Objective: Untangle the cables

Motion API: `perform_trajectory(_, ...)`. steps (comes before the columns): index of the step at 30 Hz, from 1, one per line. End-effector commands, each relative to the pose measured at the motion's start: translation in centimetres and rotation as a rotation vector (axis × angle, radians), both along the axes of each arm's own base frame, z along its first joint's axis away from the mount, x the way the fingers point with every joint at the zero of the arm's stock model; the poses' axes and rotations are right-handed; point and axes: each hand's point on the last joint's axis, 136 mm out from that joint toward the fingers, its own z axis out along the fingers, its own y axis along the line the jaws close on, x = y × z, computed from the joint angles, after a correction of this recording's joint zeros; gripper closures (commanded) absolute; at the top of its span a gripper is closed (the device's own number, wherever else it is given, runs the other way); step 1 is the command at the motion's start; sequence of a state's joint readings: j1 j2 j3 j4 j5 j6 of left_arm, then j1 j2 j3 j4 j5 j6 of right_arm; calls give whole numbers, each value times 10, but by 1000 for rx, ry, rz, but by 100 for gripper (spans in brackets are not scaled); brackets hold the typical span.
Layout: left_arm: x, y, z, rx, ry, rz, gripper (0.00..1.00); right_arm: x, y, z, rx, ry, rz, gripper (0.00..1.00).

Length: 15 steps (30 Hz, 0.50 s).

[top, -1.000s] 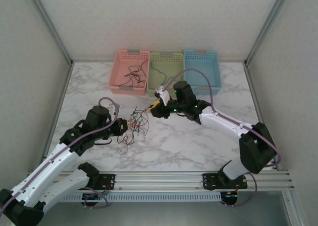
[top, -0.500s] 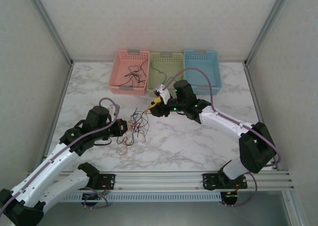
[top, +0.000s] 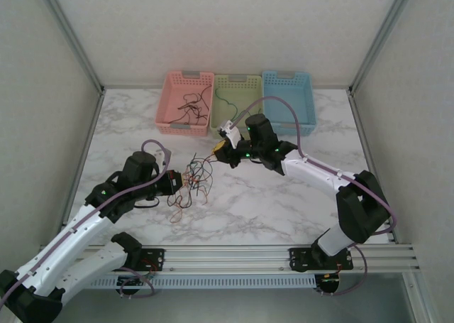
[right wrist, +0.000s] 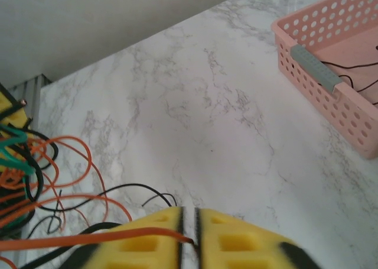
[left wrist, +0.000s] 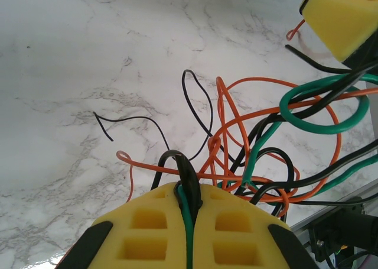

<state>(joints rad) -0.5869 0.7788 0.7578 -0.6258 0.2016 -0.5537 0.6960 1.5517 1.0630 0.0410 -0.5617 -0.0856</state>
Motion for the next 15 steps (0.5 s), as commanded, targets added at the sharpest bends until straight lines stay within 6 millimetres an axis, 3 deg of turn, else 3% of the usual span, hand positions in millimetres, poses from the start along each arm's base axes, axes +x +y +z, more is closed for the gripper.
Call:
perform_trajectory(1,1,-1,8,-17,-16,-1,100,4,-1,23,50,-58,-9,100)
perform_trajectory(7,4,5,2,9,-14,34,100,15,-19,39,73,-97,-121,100)
perform_trajectory(15,13,17,-16,87,14,106,100,19,-53,91,174,-171,-276,100)
